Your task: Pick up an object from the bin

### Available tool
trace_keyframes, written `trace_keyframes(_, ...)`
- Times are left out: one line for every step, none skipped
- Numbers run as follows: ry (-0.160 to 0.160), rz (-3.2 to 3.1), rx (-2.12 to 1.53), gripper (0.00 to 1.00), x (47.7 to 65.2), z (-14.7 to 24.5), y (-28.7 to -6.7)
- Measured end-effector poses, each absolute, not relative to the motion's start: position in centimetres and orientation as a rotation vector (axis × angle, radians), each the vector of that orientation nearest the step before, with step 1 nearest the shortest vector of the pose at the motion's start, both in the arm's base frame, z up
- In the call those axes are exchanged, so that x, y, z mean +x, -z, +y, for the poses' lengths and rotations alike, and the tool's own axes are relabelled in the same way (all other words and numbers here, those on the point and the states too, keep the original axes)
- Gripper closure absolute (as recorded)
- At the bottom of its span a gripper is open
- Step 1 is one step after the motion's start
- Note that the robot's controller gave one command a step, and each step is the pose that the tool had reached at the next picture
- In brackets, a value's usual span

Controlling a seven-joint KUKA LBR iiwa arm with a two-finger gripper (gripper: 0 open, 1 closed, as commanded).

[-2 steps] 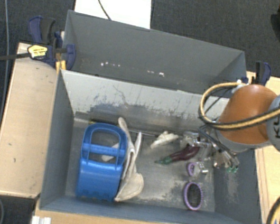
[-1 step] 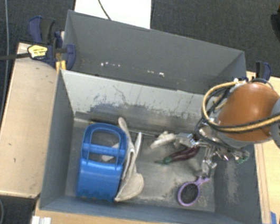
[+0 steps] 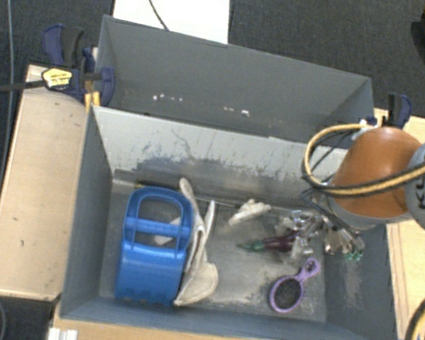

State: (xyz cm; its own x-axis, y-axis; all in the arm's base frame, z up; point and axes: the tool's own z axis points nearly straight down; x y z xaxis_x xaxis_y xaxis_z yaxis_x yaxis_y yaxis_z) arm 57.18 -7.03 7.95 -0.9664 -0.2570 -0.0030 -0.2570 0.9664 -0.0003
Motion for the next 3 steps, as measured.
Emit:
trace_keyframes(0.0,3.112,-0.407,1.0,57.2,-7.0,-8.0)
trace_keyframes(0.0,3.109,-0.405,1.0,57.2,-7.0,-9.2)
trace_keyframes(-0.001,3.112,-0.402,1.0,57.1,-7.0,-12.5)
